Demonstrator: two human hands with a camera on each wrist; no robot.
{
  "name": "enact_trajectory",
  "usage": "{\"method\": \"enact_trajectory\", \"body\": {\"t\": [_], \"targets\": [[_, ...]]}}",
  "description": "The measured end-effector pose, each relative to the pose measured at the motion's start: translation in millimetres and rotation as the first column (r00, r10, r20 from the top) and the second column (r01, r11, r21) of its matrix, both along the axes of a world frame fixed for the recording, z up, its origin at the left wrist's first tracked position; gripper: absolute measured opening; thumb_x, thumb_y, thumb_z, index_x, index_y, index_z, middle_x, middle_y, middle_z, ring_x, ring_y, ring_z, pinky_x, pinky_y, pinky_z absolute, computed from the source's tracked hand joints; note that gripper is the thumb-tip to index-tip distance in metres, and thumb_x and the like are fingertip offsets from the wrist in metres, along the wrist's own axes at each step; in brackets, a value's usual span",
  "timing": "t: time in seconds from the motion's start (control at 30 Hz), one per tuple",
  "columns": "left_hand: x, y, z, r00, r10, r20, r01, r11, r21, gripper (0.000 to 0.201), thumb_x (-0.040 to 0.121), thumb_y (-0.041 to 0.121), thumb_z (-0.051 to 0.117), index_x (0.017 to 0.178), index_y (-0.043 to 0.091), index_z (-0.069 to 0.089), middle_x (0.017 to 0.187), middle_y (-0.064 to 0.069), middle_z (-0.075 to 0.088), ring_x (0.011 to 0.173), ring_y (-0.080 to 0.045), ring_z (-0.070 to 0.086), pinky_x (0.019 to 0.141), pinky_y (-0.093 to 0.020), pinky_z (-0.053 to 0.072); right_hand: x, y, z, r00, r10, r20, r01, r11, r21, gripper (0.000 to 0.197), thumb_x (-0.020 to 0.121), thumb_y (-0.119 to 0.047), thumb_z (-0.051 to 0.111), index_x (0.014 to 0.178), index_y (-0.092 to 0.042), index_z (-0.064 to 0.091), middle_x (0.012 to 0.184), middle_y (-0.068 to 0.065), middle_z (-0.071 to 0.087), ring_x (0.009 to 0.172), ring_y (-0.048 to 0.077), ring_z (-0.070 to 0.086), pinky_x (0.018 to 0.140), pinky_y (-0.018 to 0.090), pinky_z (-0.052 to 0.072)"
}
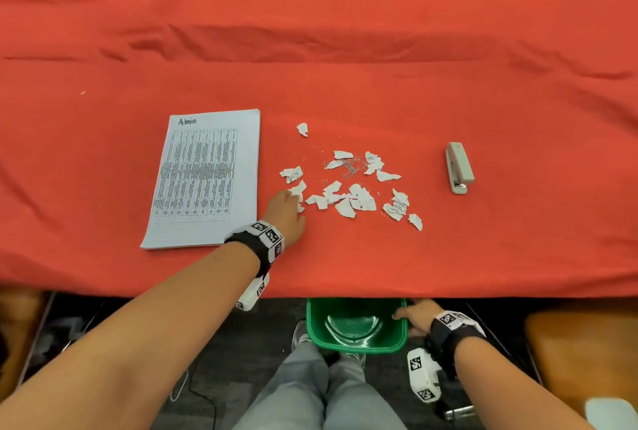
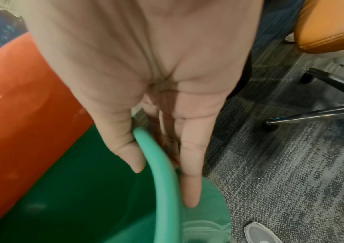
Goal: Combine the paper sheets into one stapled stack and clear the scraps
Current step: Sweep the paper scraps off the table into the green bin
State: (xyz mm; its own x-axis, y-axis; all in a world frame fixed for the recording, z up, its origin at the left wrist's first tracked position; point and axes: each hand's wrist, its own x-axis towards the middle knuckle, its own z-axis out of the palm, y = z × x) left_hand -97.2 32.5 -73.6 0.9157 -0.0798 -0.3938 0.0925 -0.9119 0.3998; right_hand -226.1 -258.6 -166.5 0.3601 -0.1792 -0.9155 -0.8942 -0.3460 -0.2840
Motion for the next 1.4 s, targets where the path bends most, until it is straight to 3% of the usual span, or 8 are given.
{"method": "enact_trajectory", "body": {"t": [0.17,0.33,0.5,0.6,0.67,1.0,1.2,1.4], "targets": [[-59,-31,4,0.985,-0.172,0.004,0.172,0.982,-0.084,0.047,0.09,0.013,0.049,0.136,0.01,0.04,0.143,-0.012,0.032,0.133,-0.027,0.033,0.111,-0.031,0.027,0,0,4,0.998,-0.057,0.003,0.056,0.998,0.016,0.027,0.079,0.001,0.07,0.103,0.005,0.06,0.082,0.016,0.068,0.07,0.028,0.068,0.056,0.032,0.06],[-128,-63,6,0.898,-0.435,-0.063,0.428,0.897,-0.108,0.062,0.092,0.017,0.047,0.148,0.006,0.021,0.157,-0.01,0.007,0.146,-0.026,0.006,0.12,-0.034,0.015,-3,4,5,0.995,-0.099,0.026,0.097,0.993,0.067,0.042,0.077,0.003,0.069,0.115,-0.004,0.054,0.107,0.023,0.068,0.089,0.035,0.07,0.074,0.046,0.06],[-153,-68,6,0.808,-0.555,-0.199,0.504,0.825,-0.256,0.054,0.096,0.017,0.042,0.147,0.005,0.03,0.158,-0.008,0.015,0.147,-0.022,0.011,0.12,-0.032,0.011,-5,7,10,0.981,-0.19,0.044,0.184,0.976,0.119,0.037,0.083,0.011,0.061,0.114,-0.005,0.049,0.097,0.02,0.063,0.07,0.028,0.064,0.041,0.029,0.055],[-131,-59,23,0.868,-0.457,-0.194,0.381,0.864,-0.329,0.031,0.097,0.02,0.042,0.122,0.019,0.061,0.127,-0.001,0.06,0.101,-0.013,0.061,0.093,-0.03,0.049,-6,8,14,0.98,-0.194,0.053,0.187,0.975,0.122,0.036,0.083,0.012,0.06,0.113,-0.004,0.049,0.085,0.015,0.063,0.068,0.027,0.063,0.038,0.026,0.053],[-97,-50,36,0.951,-0.274,-0.145,0.217,0.922,-0.32,0.024,0.096,0.02,0.044,0.108,0.022,0.065,0.101,0.001,0.069,0.068,-0.011,0.06,0.069,-0.028,0.054,-6,7,17,0.982,-0.183,0.055,0.177,0.979,0.105,0.036,0.083,0.01,0.062,0.113,-0.005,0.049,0.083,0.013,0.062,0.068,0.026,0.063,0.038,0.025,0.053],[60,4,4,0.998,0.05,0.026,-0.049,0.998,-0.033,0.064,0.092,0.03,0.052,0.15,0.02,0.025,0.156,-0.015,0.019,0.145,-0.031,0.015,0.118,-0.039,0.016,-4,3,24,0.983,-0.183,0.025,0.181,0.979,0.09,0.016,0.079,0.013,0.063,0.088,0.002,0.057,0.079,0.017,0.065,0.055,0.021,0.067,0.04,0.025,0.053],[34,-34,-11,0.97,-0.241,-0.025,0.24,0.97,-0.021,0.073,0.094,0.04,0.048,0.153,0.017,0.012,0.159,-0.013,0.008,0.148,-0.029,0.005,0.12,-0.038,0.009,-2,0,10,0.98,-0.2,-0.008,0.2,0.977,0.077,0.021,0.076,0.013,0.066,0.096,0.011,0.06,0.083,0.022,0.066,0.049,0.021,0.069,0.044,0.03,0.056],[-30,-71,-7,0.837,-0.54,-0.088,0.541,0.841,-0.019,0.072,0.094,0.045,0.043,0.152,0.017,0.011,0.161,-0.003,-0.002,0.149,-0.024,-0.002,0.121,-0.045,0.014,-1,-2,6,0.973,-0.231,-0.026,0.233,0.967,0.108,0.03,0.074,0.015,0.065,0.103,0.011,0.061,0.103,0.029,0.068,0.08,0.036,0.07,0.072,0.05,0.059]]}}
